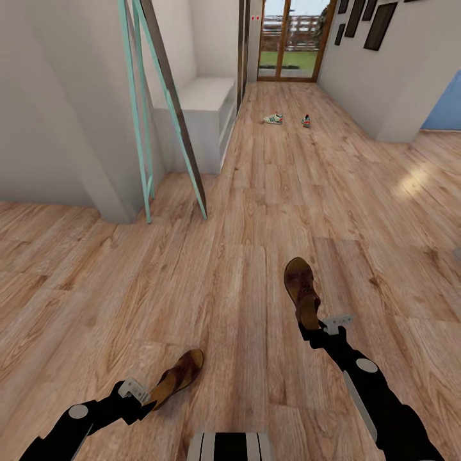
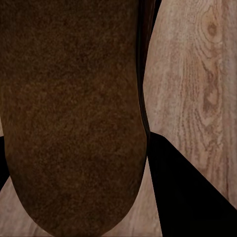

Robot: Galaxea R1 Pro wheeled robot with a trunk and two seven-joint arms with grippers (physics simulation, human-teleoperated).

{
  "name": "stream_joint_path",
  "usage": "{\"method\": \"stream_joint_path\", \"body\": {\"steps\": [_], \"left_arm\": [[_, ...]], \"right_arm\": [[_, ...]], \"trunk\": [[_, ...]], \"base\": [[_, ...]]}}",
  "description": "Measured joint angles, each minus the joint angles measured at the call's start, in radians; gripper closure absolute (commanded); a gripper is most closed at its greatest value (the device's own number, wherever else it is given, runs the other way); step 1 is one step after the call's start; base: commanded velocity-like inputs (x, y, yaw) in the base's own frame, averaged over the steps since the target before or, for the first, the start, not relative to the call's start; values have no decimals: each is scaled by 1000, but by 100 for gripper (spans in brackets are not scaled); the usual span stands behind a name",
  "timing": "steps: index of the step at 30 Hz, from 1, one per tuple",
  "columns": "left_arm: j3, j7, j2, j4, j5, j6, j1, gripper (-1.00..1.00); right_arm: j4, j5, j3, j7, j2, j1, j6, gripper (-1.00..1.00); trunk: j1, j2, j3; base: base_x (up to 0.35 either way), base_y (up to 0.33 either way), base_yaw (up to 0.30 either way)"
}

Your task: Pick up the two gym shoes and the two sandals from the corridor floor and place them onto the hallstand (shoe rack) in the corridor, making sure they are on the rack and not on the floor. Arrange them so the two gym shoes are next to each other and the two sandals are next to each other.

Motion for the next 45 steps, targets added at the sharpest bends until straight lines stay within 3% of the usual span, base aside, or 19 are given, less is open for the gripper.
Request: {"method": "stream_joint_path", "body": {"steps": [26, 45], "left_arm": [[-4, 3, 1, 12, -1, 2, -1, -100], [-6, 4, -1, 12, -1, 1, -1, -100]], "right_arm": [[0, 0, 0, 0, 0, 0, 0, 100], [-18, 0, 0, -1, 0, 0, 0, 100]], "trunk": [[0, 0, 2], [9, -4, -71]], "base": [[-1, 0, -36], [0, 0, -10]]}}
